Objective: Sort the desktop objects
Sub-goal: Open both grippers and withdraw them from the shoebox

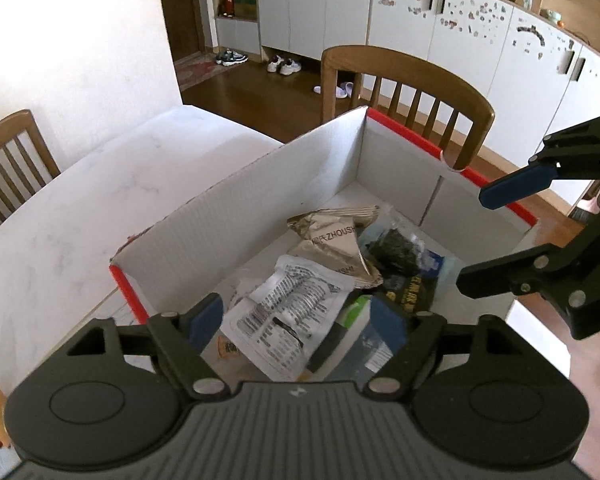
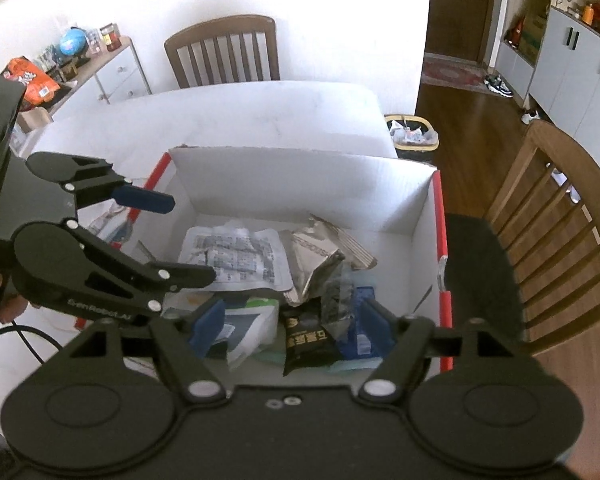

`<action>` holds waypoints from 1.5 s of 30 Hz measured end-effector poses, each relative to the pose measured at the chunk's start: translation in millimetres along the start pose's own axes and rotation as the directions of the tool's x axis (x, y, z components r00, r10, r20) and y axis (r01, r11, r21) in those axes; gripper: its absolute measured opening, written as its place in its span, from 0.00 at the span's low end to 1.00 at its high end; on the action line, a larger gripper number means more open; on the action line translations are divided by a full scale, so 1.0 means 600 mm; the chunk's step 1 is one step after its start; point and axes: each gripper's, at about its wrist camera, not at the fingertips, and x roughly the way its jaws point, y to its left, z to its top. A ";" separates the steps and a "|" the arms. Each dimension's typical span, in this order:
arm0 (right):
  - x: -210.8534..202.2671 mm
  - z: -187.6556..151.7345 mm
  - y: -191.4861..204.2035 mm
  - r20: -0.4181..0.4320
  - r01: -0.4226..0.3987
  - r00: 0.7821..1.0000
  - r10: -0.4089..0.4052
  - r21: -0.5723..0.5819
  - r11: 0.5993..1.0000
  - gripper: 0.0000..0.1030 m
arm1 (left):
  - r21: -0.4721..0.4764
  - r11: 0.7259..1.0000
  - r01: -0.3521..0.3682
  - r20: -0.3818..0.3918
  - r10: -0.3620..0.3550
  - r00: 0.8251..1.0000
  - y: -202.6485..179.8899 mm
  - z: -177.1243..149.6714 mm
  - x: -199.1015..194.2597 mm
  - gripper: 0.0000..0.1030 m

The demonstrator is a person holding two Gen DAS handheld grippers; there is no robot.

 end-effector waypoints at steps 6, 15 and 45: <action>-0.024 -0.007 0.012 0.054 0.006 0.999 -0.006 0.006 1.000 0.80 | -0.019 1.000 -0.010 0.032 0.011 0.999 -0.006 -0.015 -0.035 0.84; -0.037 -0.010 0.039 0.083 -0.012 0.996 0.012 -0.001 1.000 0.81 | -0.065 0.998 -0.027 0.074 0.031 0.997 0.000 -0.042 -0.080 0.96; 0.027 0.046 0.294 0.104 0.013 0.995 -0.013 -0.004 1.000 0.82 | -0.158 0.983 -0.098 0.126 0.119 0.985 0.238 -0.200 -0.207 0.98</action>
